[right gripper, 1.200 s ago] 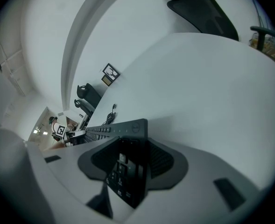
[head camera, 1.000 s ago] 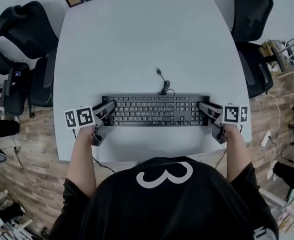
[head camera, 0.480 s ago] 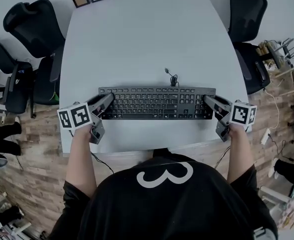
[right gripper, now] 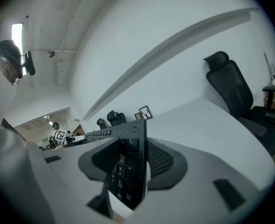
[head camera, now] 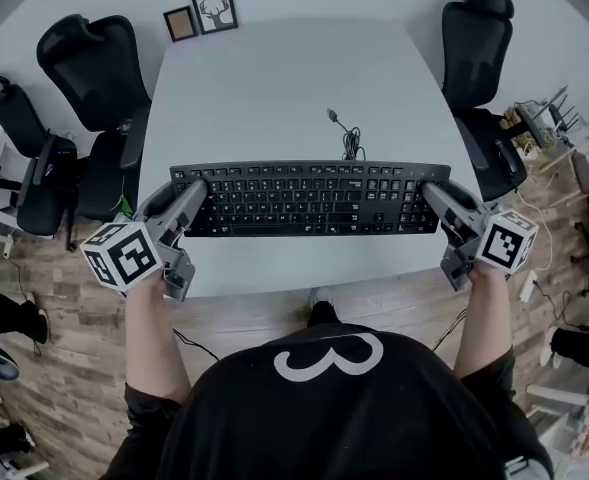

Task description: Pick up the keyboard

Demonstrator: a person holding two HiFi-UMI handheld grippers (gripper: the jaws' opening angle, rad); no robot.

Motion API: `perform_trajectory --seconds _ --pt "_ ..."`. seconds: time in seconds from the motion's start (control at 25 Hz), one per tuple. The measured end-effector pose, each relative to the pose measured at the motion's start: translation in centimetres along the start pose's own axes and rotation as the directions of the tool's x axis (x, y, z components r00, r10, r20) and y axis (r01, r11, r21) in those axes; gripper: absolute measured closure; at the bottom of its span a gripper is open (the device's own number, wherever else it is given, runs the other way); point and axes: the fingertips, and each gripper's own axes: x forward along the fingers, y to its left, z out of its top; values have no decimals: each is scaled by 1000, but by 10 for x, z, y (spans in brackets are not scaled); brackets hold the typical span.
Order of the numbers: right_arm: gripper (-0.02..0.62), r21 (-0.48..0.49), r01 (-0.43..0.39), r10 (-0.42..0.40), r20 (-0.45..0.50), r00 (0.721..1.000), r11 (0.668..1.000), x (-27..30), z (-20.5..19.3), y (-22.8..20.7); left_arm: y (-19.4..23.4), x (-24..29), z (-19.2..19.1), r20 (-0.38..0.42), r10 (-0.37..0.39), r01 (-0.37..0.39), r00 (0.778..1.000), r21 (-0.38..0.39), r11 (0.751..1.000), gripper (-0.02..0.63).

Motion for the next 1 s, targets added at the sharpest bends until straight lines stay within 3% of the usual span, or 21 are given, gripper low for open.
perform_trajectory --seconds 0.24,0.6,1.0 --pt "422 -116 -34 47 114 992 993 -40 28 67 -44 -69 32 132 -19 8 991 90 996 396" --pt "420 -269 -63 136 261 956 961 -111 52 158 -115 -170 64 308 -82 7 948 237 971 394" --pt "420 -310 -64 162 301 940 949 -137 68 202 -138 -212 82 347 -99 7 933 257 966 394"
